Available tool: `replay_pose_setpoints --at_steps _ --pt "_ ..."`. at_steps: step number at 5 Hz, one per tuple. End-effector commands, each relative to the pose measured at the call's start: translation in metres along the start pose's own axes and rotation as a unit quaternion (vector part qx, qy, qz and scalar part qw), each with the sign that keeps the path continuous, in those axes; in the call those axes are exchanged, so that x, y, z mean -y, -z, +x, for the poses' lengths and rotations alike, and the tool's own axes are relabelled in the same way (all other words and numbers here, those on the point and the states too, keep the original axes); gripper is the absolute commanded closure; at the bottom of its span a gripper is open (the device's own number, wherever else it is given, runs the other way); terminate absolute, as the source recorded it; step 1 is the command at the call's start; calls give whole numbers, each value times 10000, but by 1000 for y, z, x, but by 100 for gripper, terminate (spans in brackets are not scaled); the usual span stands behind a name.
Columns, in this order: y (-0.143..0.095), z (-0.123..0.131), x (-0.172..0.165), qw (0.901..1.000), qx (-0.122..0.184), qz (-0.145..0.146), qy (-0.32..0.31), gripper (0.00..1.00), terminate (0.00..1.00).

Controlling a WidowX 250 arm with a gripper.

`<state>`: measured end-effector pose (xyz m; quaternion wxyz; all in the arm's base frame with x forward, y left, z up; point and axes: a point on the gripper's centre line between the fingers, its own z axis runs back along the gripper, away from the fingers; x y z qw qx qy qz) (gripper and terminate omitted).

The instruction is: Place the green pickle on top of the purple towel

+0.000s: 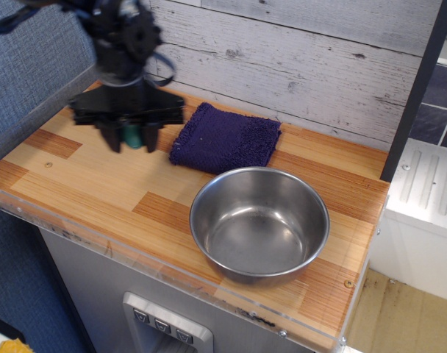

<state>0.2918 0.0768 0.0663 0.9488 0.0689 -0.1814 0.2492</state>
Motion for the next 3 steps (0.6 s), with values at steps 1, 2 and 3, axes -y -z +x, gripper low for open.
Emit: replay_pose_setpoints --at_steps 1,2,3 --pt "-16 8 54 9955 260 -563 723 100 0" --pt "-4 10 76 9924 106 -644 1044 100 0" --pt "17 10 87 9912 -53 -597 1177 100 0"
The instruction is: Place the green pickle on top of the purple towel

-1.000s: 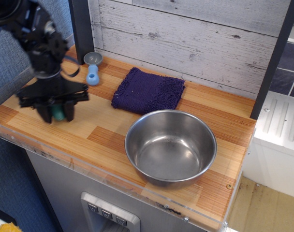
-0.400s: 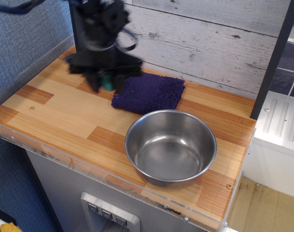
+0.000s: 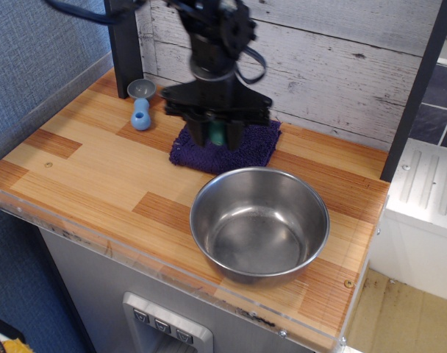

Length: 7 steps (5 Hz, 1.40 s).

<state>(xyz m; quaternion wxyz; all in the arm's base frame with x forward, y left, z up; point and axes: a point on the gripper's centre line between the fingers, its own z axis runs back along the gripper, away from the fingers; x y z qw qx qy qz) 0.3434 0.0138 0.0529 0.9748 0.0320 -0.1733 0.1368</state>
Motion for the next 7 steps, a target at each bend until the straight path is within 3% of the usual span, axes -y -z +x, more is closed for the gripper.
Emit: replay_pose_setpoints --at_steps 1,2,3,5,7 --pt "26 7 8 9994 -159 22 299 100 0" --pt "31 7 1 9988 -447 78 173 0 0" --pt "24 5 2 9993 -225 301 59 0 0" --pt "9 4 3 9994 -213 85 244 0 0" --pt "-25 17 -7 9996 135 -158 188 0 0"
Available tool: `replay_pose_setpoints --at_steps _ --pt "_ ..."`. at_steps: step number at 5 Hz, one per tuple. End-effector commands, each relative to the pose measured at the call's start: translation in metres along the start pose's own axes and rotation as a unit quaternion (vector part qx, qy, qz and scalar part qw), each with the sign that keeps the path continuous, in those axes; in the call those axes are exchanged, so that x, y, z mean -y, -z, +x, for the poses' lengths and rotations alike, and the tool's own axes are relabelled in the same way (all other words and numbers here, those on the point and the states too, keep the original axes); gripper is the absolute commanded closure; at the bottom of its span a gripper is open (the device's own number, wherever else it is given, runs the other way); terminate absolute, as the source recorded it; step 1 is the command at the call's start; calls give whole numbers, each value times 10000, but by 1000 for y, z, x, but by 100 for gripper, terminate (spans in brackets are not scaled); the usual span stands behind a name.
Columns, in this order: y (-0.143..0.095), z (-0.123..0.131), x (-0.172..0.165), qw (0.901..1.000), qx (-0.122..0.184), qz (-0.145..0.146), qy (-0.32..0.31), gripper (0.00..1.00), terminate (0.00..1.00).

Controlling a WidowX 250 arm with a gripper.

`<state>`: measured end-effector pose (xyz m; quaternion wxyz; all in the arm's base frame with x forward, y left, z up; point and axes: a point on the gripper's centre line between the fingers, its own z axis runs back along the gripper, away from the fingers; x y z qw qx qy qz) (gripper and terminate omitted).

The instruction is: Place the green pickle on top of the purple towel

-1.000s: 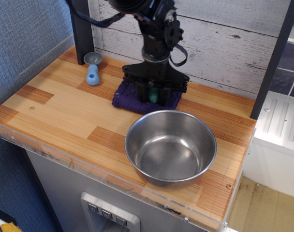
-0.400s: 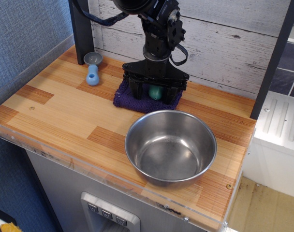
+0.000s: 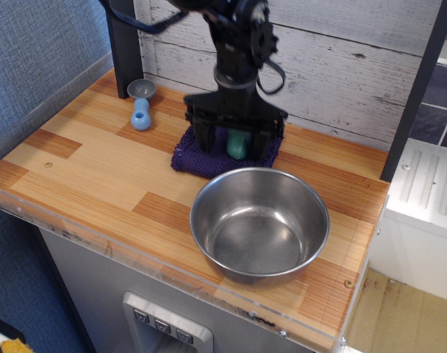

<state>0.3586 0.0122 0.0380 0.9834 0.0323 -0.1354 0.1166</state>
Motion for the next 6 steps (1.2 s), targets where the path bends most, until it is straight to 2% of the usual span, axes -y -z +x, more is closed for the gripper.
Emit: replay_pose_setpoints --at_steps 1,2,5,6 --pt "-69 8 -21 9968 770 -203 -97 0 0" --pt "-93 7 -25 9948 992 -207 -50 0 0" --pt "-93 7 -25 9948 992 -207 -50 0 0" --pt "-93 7 -25 9948 992 -207 -50 0 100"
